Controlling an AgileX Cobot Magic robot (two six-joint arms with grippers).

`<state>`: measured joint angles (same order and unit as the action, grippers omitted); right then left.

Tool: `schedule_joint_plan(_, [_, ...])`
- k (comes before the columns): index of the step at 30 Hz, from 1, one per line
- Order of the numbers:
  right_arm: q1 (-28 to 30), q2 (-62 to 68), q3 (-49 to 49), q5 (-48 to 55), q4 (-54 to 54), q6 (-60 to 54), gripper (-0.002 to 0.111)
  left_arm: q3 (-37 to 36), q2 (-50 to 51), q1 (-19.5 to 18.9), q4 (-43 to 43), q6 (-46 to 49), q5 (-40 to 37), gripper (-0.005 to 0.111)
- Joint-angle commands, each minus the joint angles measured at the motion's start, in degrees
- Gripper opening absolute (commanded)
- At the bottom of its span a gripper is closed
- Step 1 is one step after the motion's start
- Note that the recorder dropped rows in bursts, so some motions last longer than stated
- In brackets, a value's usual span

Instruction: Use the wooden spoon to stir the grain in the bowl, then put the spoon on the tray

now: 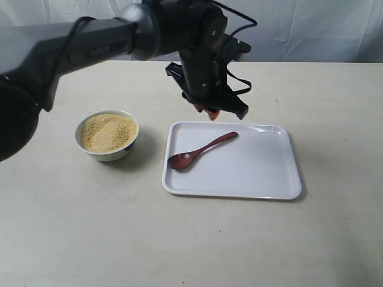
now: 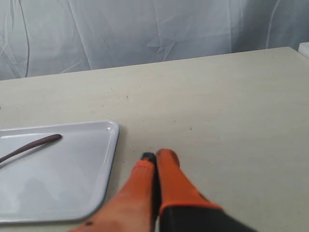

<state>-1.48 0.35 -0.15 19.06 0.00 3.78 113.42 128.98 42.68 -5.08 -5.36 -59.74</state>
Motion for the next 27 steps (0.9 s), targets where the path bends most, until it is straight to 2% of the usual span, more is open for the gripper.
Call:
schedule_joint_plan(1, [0.15, -0.35, 0.15, -0.54, 0.00, -0.23, 0.000, -0.51, -3.03, -2.63, -3.89, -5.09, -8.13, 0.003])
schedule_joint_plan(5, [0.15, -0.35, 0.15, -0.40, 0.00, -0.23, 0.000, -4.66, -6.95, -5.54, -3.77, -5.21, -9.03, 0.000])
schedule_joint_plan(8, [0.15, -0.35, 0.15, -0.40, 0.00, -0.23, 0.000, -10.41, -11.41, -8.47, -3.77, -6.35, -7.91, 0.000])
schedule_joint_plan(18, [0.15, -0.35, 0.15, -0.40, 0.00, -0.13, 0.000, -38.48, -35.81, -18.82, -2.56, -6.07, 3.14, 0.000])
schedule_joint_plan(23, [0.15, -0.35, 0.15, -0.53, 0.00, -0.13, 0.000, -53.96, -50.53, -19.78, -6.67, -6.46, 8.47, 0.000])
schedule_joint_plan(27, [0.15, -0.35, 0.15, -0.53, 0.00, -0.13, 0.000, -62.05, -60.84, -19.78, -6.31, -6.73, 12.59, 0.000])
